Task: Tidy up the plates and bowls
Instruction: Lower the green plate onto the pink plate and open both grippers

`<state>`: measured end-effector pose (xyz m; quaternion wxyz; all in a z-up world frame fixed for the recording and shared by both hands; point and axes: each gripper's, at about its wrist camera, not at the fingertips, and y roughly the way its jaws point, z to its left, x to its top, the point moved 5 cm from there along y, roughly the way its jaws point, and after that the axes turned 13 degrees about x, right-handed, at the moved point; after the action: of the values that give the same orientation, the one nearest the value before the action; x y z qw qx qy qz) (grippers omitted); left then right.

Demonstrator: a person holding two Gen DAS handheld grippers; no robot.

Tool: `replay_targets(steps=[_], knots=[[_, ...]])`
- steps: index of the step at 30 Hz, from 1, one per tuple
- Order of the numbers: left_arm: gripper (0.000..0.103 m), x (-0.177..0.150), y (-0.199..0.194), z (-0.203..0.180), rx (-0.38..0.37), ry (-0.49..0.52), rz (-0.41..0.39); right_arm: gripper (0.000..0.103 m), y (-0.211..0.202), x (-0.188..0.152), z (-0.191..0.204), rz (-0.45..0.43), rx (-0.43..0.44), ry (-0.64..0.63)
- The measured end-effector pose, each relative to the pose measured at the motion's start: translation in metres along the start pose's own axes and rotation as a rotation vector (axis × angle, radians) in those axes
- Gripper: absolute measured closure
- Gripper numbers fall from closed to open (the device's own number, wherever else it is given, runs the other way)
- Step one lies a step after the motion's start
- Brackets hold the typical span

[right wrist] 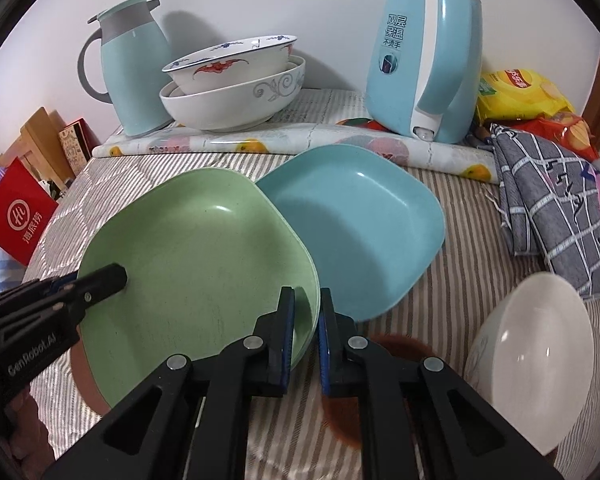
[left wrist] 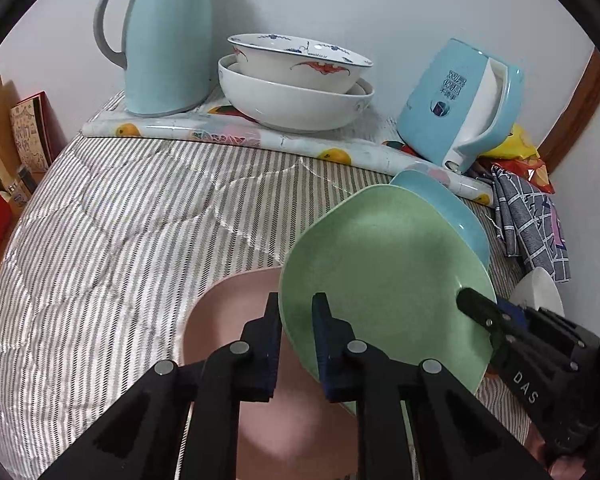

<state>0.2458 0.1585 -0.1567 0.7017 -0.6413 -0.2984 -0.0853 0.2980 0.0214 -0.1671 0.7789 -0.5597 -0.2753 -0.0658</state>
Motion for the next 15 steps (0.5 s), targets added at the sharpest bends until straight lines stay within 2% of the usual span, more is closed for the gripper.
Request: replay_targets(steps=[15], knots=[[0.089, -0.011, -0.019, 0.045, 0.013, -0.003, -0.016, 0.092, -0.013, -0.031, 0.052, 0.000, 0.035, 0.030]])
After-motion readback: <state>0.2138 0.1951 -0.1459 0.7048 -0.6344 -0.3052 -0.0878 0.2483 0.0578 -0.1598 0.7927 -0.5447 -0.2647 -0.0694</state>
